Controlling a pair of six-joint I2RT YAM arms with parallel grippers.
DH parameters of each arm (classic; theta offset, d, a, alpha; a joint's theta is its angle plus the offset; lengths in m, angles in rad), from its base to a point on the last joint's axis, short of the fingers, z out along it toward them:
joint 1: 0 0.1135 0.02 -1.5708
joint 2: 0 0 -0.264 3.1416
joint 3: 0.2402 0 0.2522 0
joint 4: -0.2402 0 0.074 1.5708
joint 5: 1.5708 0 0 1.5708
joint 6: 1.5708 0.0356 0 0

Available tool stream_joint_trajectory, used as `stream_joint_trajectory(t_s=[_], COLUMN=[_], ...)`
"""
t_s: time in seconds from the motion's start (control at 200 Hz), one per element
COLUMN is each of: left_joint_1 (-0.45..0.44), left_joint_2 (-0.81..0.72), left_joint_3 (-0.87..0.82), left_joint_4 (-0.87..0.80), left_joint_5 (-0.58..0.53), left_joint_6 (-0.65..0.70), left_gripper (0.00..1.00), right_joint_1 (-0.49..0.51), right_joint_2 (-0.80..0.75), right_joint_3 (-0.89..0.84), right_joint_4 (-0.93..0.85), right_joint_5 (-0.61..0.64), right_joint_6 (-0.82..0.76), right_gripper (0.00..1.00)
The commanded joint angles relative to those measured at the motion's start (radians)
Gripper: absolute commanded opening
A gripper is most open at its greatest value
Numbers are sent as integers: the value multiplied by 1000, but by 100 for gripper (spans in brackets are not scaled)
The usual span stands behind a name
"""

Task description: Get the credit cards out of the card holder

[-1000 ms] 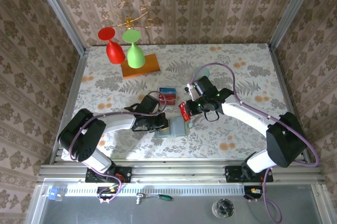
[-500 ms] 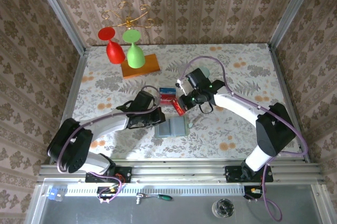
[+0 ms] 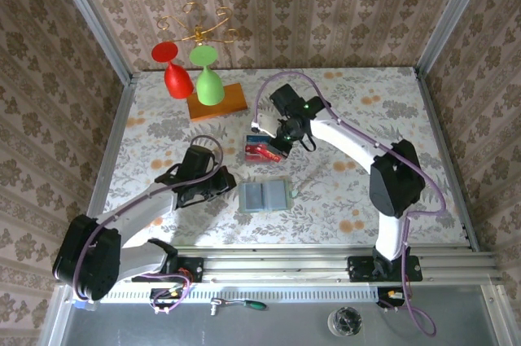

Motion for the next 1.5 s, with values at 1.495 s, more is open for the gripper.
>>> stream_joint_trajectory(t_s=[1.495], left_joint_1=[121], left_joint_2=[36], left_joint_3=[-66], left_joint_4=[49], left_joint_5=[98], left_joint_6=[43], left_gripper=[5], right_joint_1=[6], right_joint_2=[372], right_joint_3=[533], right_joint_4=[-317], right_joint_5=[54], right_joint_6=[-201], right_gripper=[18])
